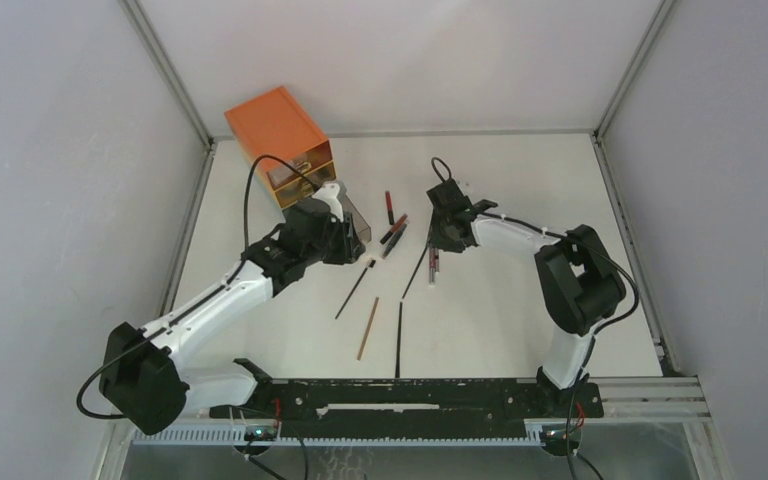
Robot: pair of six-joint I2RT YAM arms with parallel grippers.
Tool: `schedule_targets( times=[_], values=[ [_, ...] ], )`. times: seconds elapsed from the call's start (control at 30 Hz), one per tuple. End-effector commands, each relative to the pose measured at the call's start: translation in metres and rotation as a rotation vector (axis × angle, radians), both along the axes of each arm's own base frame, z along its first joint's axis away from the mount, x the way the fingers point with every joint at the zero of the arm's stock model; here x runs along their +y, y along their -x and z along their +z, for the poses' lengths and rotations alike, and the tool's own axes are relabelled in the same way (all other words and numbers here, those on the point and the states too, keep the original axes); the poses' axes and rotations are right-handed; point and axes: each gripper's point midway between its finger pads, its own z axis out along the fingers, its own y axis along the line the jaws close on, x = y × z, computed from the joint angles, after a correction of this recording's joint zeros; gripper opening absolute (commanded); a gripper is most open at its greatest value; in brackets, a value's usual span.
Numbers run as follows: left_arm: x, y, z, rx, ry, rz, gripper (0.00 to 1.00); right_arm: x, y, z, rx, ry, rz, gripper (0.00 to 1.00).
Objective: Organize the makeup
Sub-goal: Pick up the makeup from the center of the board.
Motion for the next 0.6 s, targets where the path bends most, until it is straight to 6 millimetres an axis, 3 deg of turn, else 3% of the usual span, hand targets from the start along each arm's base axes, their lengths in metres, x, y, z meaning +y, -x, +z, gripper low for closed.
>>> schedule_targets(
  times=[0.0, 0.27, 0.57],
  values=[
    [0.001, 0.005, -0.012, 0.031, 0.027, 0.024, 0.39, -0.005, -0.014, 0.002, -0.02, 0.072, -0.028, 0.46],
    [-0.002, 0.005, -0.018, 0.046, 0.028, 0.012, 0.39, -0.007, -0.017, -0.008, -0.014, 0.109, -0.048, 0.41],
    [-0.002, 0.006, -0.026, 0.064, 0.014, 0.008, 0.39, -0.004, -0.011, -0.032, 0.047, 0.117, -0.026, 0.39]
  ],
)
